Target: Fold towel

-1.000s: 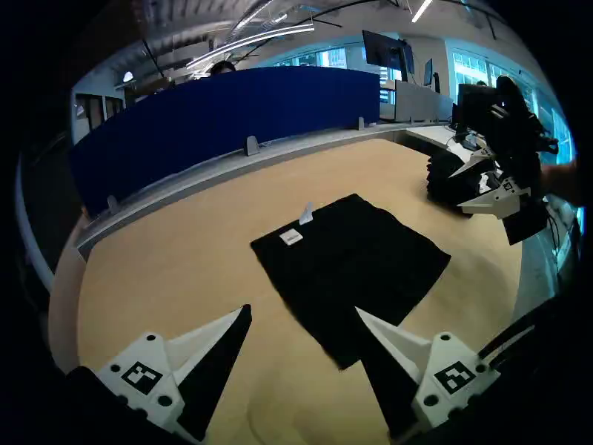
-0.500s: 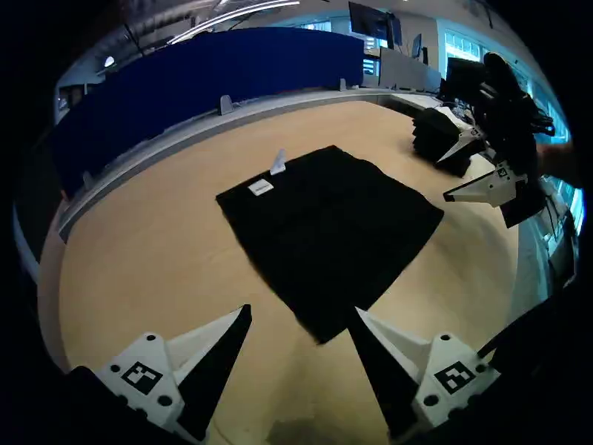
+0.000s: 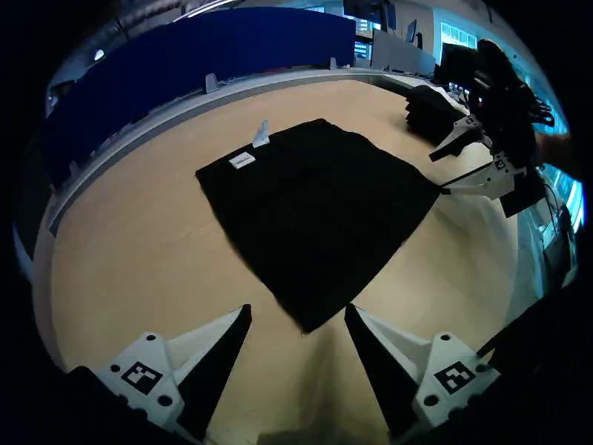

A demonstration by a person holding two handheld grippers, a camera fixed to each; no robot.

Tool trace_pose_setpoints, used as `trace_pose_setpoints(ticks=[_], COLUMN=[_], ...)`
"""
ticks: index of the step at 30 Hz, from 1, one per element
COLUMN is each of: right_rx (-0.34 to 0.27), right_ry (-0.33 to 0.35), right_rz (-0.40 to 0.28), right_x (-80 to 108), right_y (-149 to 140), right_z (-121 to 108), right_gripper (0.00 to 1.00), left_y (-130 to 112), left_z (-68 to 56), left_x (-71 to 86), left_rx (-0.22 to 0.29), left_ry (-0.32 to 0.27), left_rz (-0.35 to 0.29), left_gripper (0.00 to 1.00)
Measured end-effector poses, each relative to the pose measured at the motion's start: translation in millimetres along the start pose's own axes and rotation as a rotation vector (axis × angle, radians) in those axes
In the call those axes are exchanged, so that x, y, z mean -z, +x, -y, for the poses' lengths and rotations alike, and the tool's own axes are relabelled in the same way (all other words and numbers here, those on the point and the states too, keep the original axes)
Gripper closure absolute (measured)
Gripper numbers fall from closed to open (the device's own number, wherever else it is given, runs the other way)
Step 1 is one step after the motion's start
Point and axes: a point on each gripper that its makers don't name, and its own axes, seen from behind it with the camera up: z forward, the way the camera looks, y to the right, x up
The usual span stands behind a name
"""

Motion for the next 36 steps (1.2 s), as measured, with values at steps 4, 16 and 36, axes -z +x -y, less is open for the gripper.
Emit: trace_pose_setpoints(ticks=[4, 16, 36], right_rx=[-0.002, -0.020, -0.052], right_ry=[0.000, 0.023, 0.054], right_rz=[0.010, 0.046, 0.062], right_x=[-1.1, -4.2, -6.6], right_y=[-4, -19, -23], right_z=[0, 7, 15], right_gripper=[0.02, 0.23, 0.56], left_y=[-6, -19, -20], left_z=[-0.1, -7.8, -2.7], left_x=[-2.0, -2.9, -2.1], left_rx=[0.002, 0.022, 0.043], left_ry=[-0.002, -0.016, 0.018], left_rz=[0.021, 0.075, 0.114], left_gripper=[0.07, 0.10, 0.48])
